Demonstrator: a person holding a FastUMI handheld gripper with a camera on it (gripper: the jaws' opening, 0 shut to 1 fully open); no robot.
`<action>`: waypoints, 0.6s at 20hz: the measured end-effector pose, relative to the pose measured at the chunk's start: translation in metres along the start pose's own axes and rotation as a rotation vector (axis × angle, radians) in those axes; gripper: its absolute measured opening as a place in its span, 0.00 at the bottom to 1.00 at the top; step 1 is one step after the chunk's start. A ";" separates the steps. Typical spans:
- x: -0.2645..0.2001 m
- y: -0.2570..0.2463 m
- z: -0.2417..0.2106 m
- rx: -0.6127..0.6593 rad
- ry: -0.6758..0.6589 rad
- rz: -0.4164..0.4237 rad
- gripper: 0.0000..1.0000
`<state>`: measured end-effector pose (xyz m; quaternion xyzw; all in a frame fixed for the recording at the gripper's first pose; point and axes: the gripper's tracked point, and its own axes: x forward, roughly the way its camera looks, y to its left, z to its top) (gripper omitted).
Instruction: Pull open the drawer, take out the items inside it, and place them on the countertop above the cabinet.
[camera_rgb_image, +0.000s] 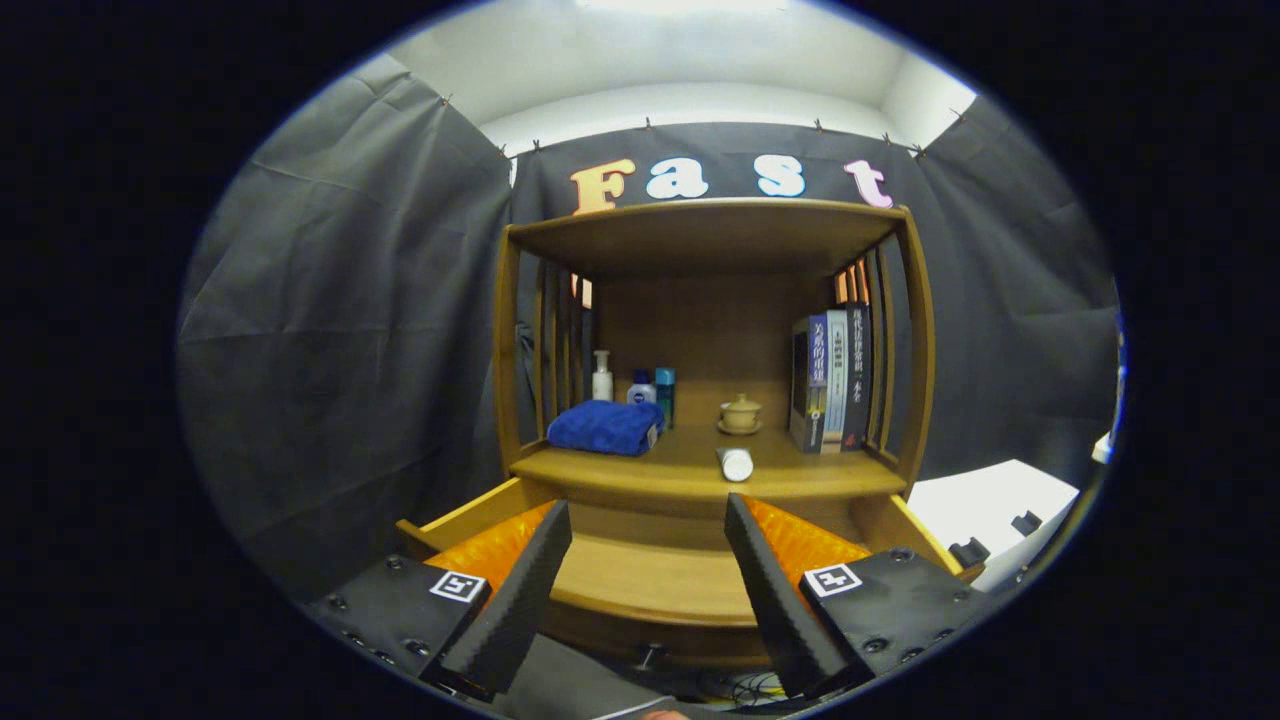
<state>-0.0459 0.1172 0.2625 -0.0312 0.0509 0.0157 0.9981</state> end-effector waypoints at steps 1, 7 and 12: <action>-0.004 0.001 -0.009 -0.003 0.018 0.008 1.00; -0.016 0.001 -0.063 0.030 0.152 -0.002 1.00; -0.012 0.004 -0.091 -0.036 0.204 -0.003 1.00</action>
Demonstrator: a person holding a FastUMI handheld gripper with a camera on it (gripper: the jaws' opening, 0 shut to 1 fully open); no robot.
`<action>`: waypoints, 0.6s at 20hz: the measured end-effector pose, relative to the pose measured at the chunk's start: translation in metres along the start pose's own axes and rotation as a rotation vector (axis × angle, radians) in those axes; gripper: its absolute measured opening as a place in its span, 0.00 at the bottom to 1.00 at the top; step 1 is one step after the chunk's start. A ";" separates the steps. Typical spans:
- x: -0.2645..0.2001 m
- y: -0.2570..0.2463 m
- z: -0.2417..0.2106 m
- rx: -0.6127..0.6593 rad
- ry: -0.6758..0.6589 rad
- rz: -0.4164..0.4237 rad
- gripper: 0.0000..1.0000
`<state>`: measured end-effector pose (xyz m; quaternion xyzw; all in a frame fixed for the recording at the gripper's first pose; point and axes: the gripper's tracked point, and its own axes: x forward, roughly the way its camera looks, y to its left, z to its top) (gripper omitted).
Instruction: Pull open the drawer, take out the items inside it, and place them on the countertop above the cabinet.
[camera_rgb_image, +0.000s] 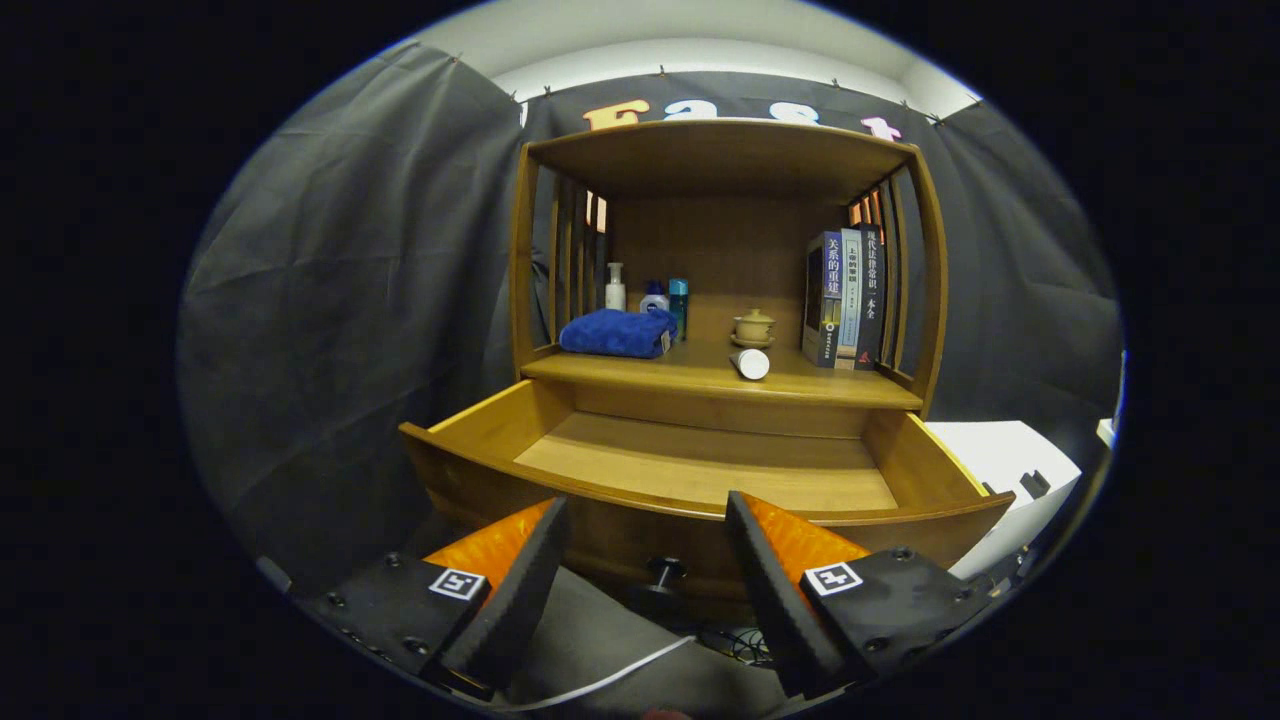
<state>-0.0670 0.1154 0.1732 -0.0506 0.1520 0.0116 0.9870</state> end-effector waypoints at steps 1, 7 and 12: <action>0.002 0.000 -0.008 0.003 0.019 -0.002 1.00; 0.016 -0.011 -0.037 0.033 0.100 -0.035 1.00; 0.019 -0.006 -0.034 0.051 0.090 -0.032 0.97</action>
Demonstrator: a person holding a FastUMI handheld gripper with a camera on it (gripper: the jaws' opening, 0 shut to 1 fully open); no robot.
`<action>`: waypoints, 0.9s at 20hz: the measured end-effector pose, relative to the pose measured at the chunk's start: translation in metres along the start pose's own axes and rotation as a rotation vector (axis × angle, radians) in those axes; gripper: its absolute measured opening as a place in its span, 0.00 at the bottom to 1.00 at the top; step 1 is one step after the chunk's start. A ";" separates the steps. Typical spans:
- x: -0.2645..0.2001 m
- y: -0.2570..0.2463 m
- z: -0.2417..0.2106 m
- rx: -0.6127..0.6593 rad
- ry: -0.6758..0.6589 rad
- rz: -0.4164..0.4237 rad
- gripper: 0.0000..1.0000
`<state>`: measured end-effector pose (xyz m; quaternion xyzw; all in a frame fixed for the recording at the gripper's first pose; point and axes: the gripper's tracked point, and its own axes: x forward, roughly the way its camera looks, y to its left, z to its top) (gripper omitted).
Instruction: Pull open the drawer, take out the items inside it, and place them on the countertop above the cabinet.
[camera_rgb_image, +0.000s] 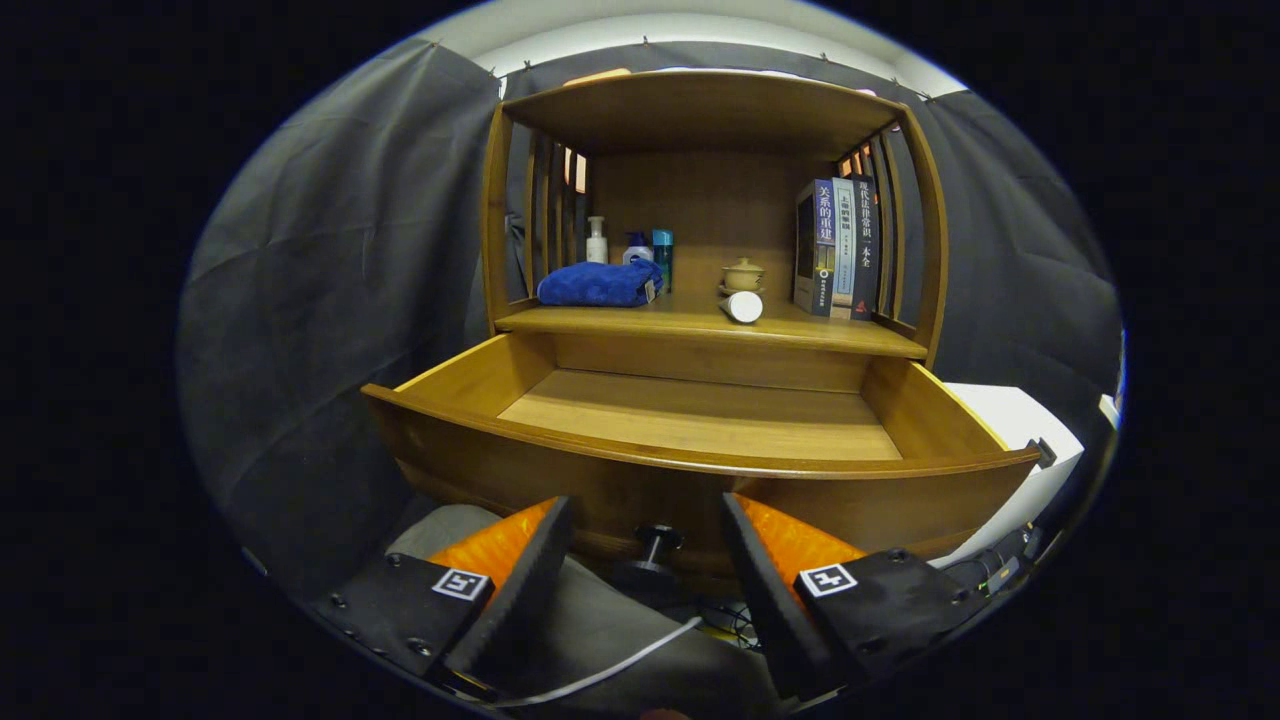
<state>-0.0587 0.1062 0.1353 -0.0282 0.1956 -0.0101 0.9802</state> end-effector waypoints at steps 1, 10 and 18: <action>0.001 -0.001 0.001 0.008 -0.003 -0.004 0.97; 0.028 -0.014 0.015 0.019 -0.025 -0.052 0.95; 0.077 -0.024 0.036 0.028 -0.042 -0.105 0.96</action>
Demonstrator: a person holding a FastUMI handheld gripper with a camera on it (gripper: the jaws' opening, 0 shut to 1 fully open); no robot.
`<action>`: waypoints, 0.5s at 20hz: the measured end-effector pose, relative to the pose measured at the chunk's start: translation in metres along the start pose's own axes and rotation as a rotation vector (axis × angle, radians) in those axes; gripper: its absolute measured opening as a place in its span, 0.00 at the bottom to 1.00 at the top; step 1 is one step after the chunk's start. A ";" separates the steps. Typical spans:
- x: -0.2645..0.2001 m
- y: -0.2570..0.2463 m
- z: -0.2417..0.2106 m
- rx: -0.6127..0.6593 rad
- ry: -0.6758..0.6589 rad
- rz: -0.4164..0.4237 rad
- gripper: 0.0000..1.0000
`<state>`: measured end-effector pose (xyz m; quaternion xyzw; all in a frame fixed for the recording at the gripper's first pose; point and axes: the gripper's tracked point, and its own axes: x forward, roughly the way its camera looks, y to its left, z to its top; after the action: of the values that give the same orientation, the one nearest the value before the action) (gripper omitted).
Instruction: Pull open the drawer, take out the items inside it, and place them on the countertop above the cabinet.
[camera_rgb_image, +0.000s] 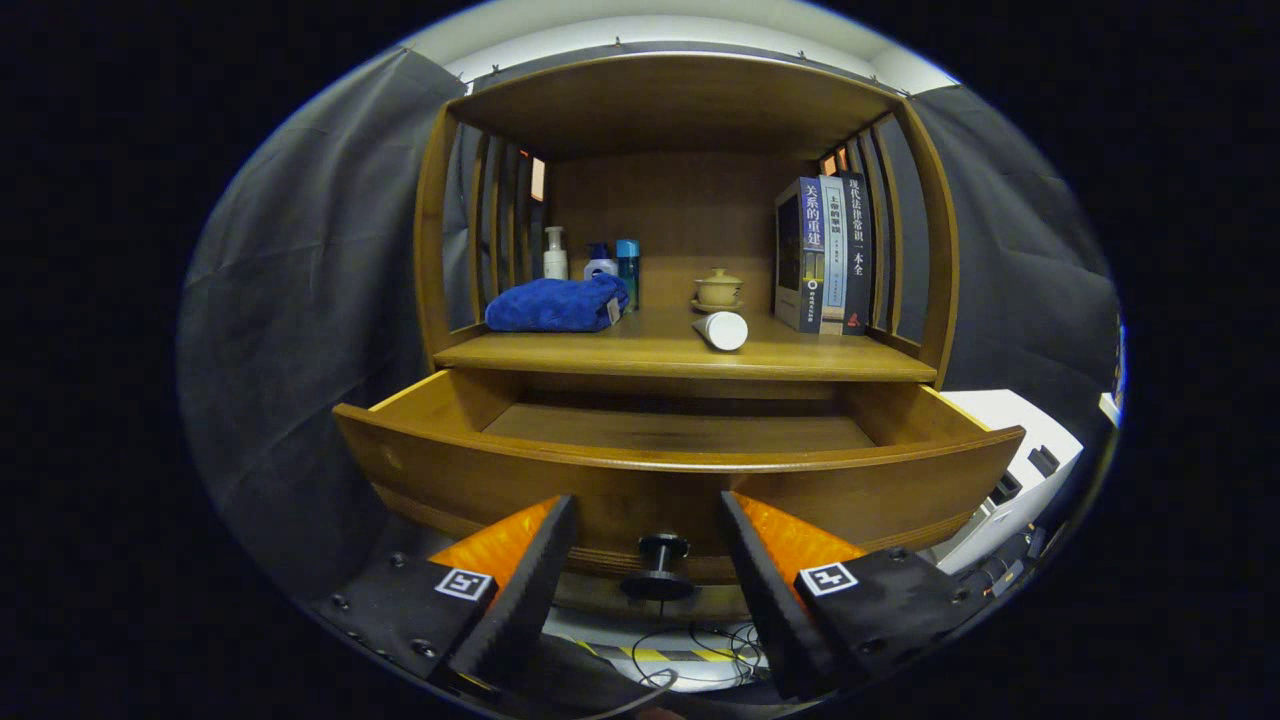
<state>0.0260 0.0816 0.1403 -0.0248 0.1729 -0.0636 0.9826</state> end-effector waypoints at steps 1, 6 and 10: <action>0.003 0.000 0.002 0.001 0.001 -0.006 0.96; 0.026 -0.003 0.011 0.047 -0.008 -0.028 0.96; 0.047 -0.006 0.018 0.046 -0.015 -0.054 0.96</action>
<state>0.0757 0.0700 0.1416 -0.0074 0.1633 -0.0938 0.9821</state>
